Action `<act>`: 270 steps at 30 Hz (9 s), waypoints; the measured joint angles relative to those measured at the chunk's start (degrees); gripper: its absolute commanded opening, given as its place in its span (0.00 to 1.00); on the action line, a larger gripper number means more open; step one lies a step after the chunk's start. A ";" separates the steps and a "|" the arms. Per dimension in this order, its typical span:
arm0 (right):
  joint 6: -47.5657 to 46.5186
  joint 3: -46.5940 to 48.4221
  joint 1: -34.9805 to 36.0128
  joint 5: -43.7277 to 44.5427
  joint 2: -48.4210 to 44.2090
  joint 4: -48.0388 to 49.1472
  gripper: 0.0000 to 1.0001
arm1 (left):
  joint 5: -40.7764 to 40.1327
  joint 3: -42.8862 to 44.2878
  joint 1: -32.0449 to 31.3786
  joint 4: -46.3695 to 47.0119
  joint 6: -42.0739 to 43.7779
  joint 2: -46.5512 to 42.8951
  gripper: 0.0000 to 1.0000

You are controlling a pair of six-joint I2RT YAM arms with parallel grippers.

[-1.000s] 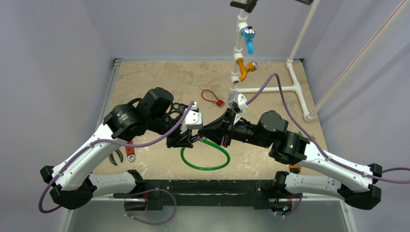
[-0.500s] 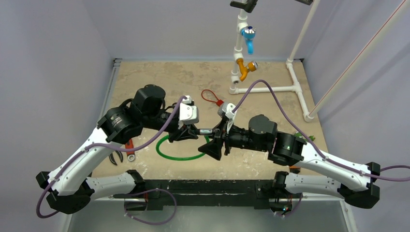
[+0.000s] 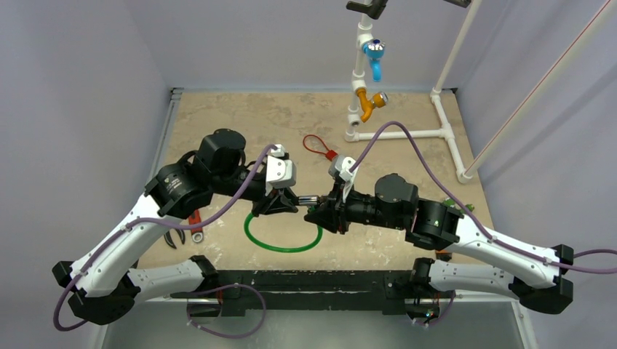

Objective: Unlock with the key

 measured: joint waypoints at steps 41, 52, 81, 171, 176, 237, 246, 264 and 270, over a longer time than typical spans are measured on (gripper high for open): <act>-0.83 0.26 0.04 -3.02 1.51 -2.03 0.18 | 7.61 -5.99 0.44 3.30 -1.77 1.16 0.00; -1.86 2.62 0.09 0.55 -3.93 -6.67 0.58 | 5.51 -6.45 2.54 2.47 -0.72 0.26 0.00; -9.22 9.68 0.11 3.19 -0.72 -8.92 0.44 | 5.40 -6.47 2.58 -0.48 0.13 -0.07 0.00; -11.65 11.80 -0.17 -5.14 5.46 -10.99 0.00 | 2.23 -3.80 -0.15 -8.83 8.59 0.76 0.00; -10.16 8.98 -0.39 -6.43 5.64 -7.15 0.00 | 0.44 -3.04 -0.11 -11.69 8.57 0.76 0.00; 33.86 -2.54 -31.98 -32.72 8.70 13.92 0.84 | -45.62 -13.14 -17.33 13.38 33.70 -6.25 0.00; 21.33 3.32 -36.00 -29.66 0.07 5.62 0.84 | -40.54 -9.77 -15.15 11.04 29.00 -6.36 0.00; -1.09 -10.47 -32.76 -26.84 -6.62 10.99 0.81 | -24.30 -2.19 -8.98 3.93 20.94 -4.83 0.00; -4.13 -10.36 -22.99 -26.12 -1.88 14.56 0.74 | -23.34 -1.60 -8.98 2.82 20.44 -3.19 0.00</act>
